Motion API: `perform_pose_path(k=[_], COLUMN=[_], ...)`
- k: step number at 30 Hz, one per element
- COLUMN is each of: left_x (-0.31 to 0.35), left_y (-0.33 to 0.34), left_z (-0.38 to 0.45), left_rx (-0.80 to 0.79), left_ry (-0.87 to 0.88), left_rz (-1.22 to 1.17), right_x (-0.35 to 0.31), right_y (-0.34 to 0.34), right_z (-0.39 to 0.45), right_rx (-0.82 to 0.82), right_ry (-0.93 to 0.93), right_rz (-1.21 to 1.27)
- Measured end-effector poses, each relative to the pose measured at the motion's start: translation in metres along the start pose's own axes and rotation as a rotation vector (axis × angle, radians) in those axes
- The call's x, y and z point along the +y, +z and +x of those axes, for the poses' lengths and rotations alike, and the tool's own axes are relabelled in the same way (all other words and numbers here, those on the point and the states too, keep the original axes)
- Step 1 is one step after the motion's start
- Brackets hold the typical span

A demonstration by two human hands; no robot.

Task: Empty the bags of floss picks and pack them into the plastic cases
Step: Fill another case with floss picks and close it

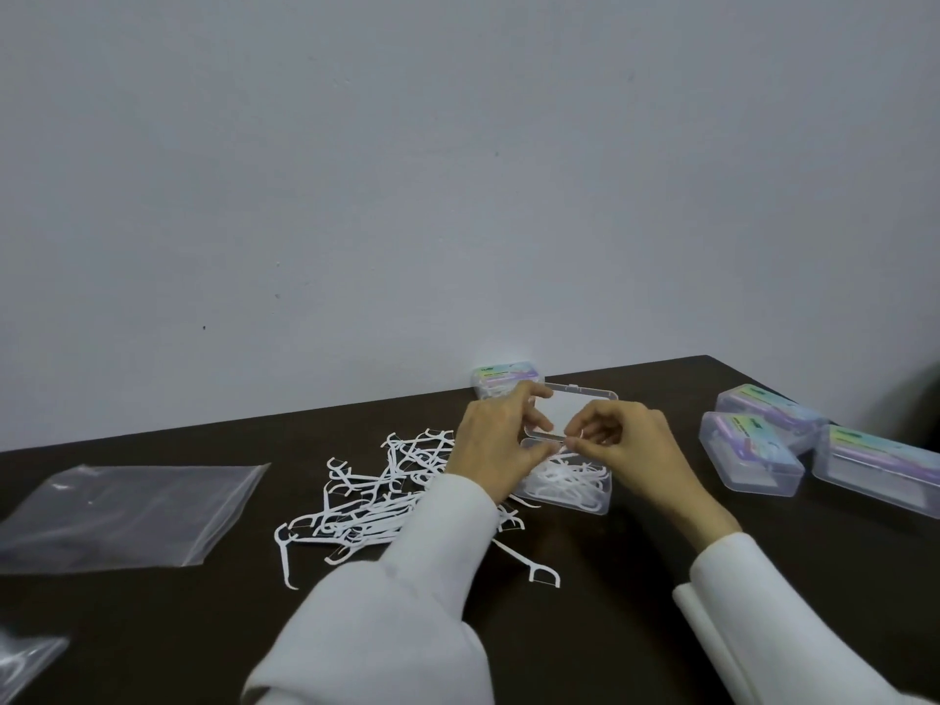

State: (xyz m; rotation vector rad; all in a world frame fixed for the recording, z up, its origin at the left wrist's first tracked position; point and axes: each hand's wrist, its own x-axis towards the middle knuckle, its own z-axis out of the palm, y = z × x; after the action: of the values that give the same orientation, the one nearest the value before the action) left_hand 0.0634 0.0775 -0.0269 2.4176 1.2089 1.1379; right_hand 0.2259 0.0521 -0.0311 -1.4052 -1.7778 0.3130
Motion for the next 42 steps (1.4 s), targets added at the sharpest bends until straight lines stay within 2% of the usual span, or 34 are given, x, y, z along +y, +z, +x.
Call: perform_pose_path(k=[3,14,22,30,36,39,42], left_x=[-0.002,-0.022,-0.027,-0.029,-0.033,-0.037,-0.046], left_y=[-0.004,-0.025,-0.038,-0.044,-0.052,-0.062,-0.076], left_z=[-0.002,-0.019,-0.032,-0.038,-0.047,-0.056,-0.068], left_rx=[0.033,0.030,0.031,0.030,-0.005,-0.038,-0.078], left_ry=[-0.053,-0.138,-0.168,-0.195,-0.212,-0.221,-0.237], left_rz=[-0.027,-0.116,-0.121,-0.133,-0.140,-0.139,-0.112], right_x=[0.006,-0.005,-0.008,-0.012,-0.019,-0.029,-0.042], right_y=[0.003,0.004,0.004,0.004,0.005,0.009,0.012], right_z=[0.000,-0.004,-0.004,-0.006,-0.006,-0.008,-0.012], right_rx=[-0.077,-0.178,-0.239,-0.204,-0.100,-0.155,-0.305], right_ry=[-0.014,-0.036,0.025,0.001,-0.118,-0.214,-0.297], right_rz=[-0.246,-0.663,-0.578,-0.577,-0.527,-0.414,-0.316])
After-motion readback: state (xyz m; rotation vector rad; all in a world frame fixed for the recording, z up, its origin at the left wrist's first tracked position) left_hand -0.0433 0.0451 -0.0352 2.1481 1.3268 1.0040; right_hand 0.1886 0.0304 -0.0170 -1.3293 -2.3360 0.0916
